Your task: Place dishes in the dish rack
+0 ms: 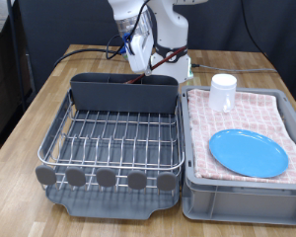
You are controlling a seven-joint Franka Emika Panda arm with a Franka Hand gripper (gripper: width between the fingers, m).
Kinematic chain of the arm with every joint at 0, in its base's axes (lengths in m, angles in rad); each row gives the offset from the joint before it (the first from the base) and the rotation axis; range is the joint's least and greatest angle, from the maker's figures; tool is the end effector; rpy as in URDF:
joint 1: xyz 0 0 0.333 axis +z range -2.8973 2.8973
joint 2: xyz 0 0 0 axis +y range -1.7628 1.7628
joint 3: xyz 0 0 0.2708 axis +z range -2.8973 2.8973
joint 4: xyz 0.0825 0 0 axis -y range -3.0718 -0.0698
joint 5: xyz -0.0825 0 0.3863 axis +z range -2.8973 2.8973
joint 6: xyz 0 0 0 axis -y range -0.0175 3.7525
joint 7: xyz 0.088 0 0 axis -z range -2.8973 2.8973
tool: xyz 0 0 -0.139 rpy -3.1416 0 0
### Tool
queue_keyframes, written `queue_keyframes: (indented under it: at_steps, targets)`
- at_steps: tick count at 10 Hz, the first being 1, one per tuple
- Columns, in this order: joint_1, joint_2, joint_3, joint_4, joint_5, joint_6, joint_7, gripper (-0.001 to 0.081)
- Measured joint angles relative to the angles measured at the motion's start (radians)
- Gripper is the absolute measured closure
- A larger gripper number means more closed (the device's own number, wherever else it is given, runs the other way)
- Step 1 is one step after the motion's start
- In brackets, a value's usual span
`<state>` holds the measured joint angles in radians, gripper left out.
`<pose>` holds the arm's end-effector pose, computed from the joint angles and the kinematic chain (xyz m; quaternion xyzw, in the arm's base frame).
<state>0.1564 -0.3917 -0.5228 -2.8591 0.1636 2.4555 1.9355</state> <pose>0.3485 -0.0918 0.2102 -0.3614 0.9204 0.1291 0.0751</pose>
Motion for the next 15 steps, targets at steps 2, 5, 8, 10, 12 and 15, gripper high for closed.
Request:
queue_keyframes:
  at_steps: [2,5,8,10,12,15]
  targets:
    - [0.0,0.029,-0.005,-0.001,0.001,0.035,-0.004,0.0721]
    - [-0.02,0.045,0.007,-0.001,-0.023,0.043,0.011,0.0603]
    - [-0.082,0.035,0.088,0.002,-0.16,0.023,0.131,0.027]
    - [-0.146,-0.011,0.208,0.016,-0.316,-0.039,0.287,0.0093]
    - [-0.169,-0.076,0.315,0.04,-0.417,-0.118,0.399,0.0023]
    - [-0.161,-0.15,0.432,0.097,-0.438,-0.257,0.455,0.0004]
